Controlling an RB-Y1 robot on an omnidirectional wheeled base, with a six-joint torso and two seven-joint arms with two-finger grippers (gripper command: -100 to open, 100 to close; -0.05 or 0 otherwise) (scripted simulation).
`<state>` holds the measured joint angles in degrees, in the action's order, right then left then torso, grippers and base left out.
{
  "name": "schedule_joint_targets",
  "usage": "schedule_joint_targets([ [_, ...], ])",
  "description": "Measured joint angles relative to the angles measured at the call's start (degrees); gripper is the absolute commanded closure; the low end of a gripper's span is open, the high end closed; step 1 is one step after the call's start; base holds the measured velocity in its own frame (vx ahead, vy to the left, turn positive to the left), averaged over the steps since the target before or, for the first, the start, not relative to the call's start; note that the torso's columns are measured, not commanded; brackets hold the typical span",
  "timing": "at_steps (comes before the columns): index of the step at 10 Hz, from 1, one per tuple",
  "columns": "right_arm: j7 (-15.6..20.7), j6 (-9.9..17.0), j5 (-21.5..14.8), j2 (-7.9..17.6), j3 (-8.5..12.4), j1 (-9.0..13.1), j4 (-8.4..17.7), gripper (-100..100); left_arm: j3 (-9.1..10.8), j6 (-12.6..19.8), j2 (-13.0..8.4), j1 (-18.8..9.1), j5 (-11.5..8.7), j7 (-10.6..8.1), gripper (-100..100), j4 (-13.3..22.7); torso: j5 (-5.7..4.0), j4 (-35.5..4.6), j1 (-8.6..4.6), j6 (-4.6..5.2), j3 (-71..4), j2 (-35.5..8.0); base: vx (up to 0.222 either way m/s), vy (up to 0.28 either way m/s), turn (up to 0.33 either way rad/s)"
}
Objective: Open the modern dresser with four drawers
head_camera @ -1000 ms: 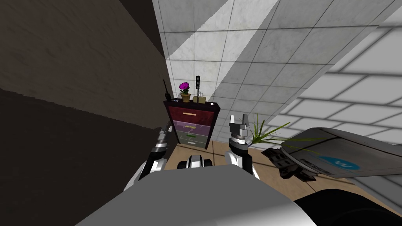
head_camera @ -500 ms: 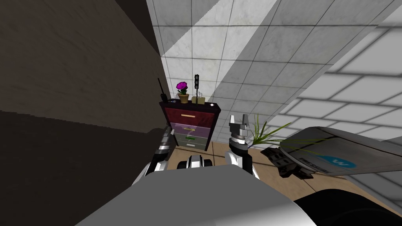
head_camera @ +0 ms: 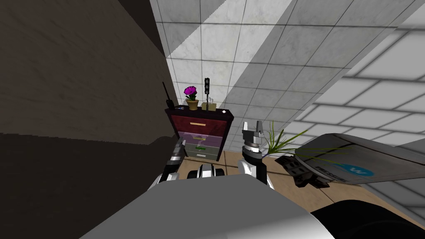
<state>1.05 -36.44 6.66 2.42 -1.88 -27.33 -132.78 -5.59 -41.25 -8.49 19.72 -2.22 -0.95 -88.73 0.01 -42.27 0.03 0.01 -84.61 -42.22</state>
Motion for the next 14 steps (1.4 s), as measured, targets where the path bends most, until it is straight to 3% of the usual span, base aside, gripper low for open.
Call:
schedule_joint_targets([
  [4, 0.00, 0.00, 0.00, 0.00, 0.00, 0.00, 0.00, 0, -1.09, -2.41, 0.74, -0.83, 0.32, 0.26, -100, 7.01, -0.01, -0.02, -0.04, 0.00, 0.04, -0.07, 0.070, 0.016, -0.047],
  [14, 0.00, 0.00, 0.00, 0.00, 0.00, 0.00, 0.00, 0, -2.95, -6.39, 1.95, -2.33, 0.81, 0.57, -100, 19.98, -0.01, -0.03, -0.04, 0.00, 0.06, -0.09, 0.054, 0.014, -0.039],
])
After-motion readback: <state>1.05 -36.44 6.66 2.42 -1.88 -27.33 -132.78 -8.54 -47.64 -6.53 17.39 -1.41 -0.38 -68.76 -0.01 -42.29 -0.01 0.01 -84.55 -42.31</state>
